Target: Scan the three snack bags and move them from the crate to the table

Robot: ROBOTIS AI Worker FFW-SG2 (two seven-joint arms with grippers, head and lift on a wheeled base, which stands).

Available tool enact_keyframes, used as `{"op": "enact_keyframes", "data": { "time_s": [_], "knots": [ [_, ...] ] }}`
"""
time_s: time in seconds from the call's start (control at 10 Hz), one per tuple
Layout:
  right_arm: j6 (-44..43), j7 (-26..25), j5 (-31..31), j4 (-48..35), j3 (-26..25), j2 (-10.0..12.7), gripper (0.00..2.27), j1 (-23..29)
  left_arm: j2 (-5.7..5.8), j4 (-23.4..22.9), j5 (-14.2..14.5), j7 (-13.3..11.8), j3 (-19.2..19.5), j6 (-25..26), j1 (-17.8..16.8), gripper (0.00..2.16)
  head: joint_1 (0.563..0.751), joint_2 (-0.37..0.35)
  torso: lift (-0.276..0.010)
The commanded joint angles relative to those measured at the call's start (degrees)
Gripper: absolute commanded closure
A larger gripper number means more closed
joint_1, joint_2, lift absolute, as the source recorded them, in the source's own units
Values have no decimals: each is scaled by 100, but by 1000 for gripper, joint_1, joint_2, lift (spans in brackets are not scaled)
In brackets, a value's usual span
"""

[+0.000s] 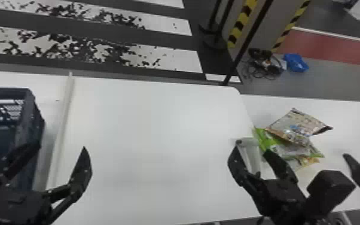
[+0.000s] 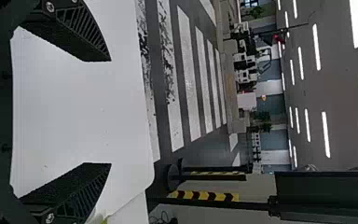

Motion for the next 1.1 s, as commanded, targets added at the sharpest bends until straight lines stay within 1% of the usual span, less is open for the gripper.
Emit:
{"op": "enact_keyframes", "data": {
  "time_s": [0.0, 0.3, 1.0],
  "knots": [
    [-11, 0, -11, -9, -48, 0, 90, 0, 1, -2, 0, -2, 7, -9, -9, 103, 695, -274, -62],
    [7, 114, -64, -61, -145, 0, 93, 27, 1, -2, 9, -2, 7, -26, -26, 100, 695, -278, -62],
    [-11, 114, -195, -105, -250, -26, 93, 44, -26, -11, 18, 25, 87, -97, -17, 100, 695, -277, -62]
  ]
}}
